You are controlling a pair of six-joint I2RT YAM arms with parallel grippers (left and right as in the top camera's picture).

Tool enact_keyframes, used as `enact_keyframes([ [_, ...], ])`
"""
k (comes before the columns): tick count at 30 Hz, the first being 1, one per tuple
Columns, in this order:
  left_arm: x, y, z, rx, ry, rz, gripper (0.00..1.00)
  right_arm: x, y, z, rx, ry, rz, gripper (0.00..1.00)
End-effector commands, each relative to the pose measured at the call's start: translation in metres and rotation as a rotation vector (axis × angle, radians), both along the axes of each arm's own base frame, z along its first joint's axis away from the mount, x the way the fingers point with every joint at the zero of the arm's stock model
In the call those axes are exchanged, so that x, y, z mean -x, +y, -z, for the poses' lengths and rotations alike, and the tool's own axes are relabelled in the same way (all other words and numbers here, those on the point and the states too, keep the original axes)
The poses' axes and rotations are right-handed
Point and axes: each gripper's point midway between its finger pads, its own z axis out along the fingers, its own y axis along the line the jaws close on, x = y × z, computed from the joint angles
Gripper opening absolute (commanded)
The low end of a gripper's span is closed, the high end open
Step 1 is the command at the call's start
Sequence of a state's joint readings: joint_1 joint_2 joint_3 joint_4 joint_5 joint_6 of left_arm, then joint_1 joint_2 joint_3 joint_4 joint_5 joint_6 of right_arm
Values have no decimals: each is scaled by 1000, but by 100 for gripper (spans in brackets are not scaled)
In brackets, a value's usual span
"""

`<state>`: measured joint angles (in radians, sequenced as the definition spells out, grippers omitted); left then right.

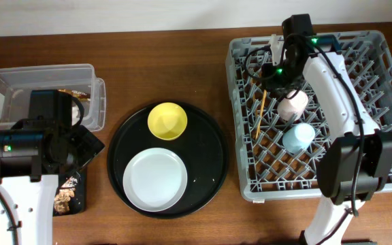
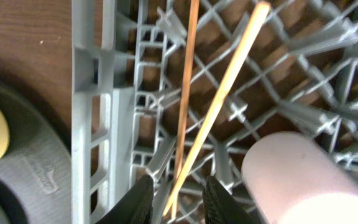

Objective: Sort waste into correct bins and load items into the dishwasher rack
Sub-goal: 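Carry the second chopstick into the rack and release it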

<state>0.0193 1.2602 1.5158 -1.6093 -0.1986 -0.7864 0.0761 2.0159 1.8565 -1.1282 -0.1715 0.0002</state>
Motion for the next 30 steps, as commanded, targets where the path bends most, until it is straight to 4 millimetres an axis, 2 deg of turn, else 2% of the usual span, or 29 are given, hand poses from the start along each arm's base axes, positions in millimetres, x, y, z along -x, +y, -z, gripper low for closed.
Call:
enact_keyframes([
  [1,1,1,-4,-4,-14,-3,99,7,2,-29,-43,-43,31,31],
  [3,1,1,-4,-4,-14,-3,99,1,1,-29,-47,-53,80,31],
  [5,1,1,-4,-4,-14,-3,99,-14,-7,-31,-31,-100,176,27],
  [7,1,1,-4,-4,-14,-3,99,-32,-9,-38,-33,-177,195,42],
  [9,1,1,-4,-4,-14,-3,99,-49,-25,-32,21,-220,304,59],
  [10,1,1,-4,-4,-14,-3,99,-55,-30,-29,32,-233,347,62],
  [13,1,1,-4,-4,-14,-3,99,-74,-28,-18,23,-268,351,62],
  [17,1,1,-4,-4,-14,-3,99,-88,-27,11,15,-249,375,59],
  [20,1,1,-4,-4,-14,-3,99,-94,-20,35,-16,-217,368,52],
  [22,1,1,-4,-4,-14,-3,99,-96,-16,35,-39,-220,359,43],
  [24,1,1,-4,-4,-14,-3,99,-97,-12,34,-60,-222,349,40],
  [26,1,1,-4,-4,-14,-3,99,-96,-7,33,-85,-216,336,29],
  [30,1,1,-4,-4,-14,-3,99,-96,14,28,-199,-203,277,29],
])
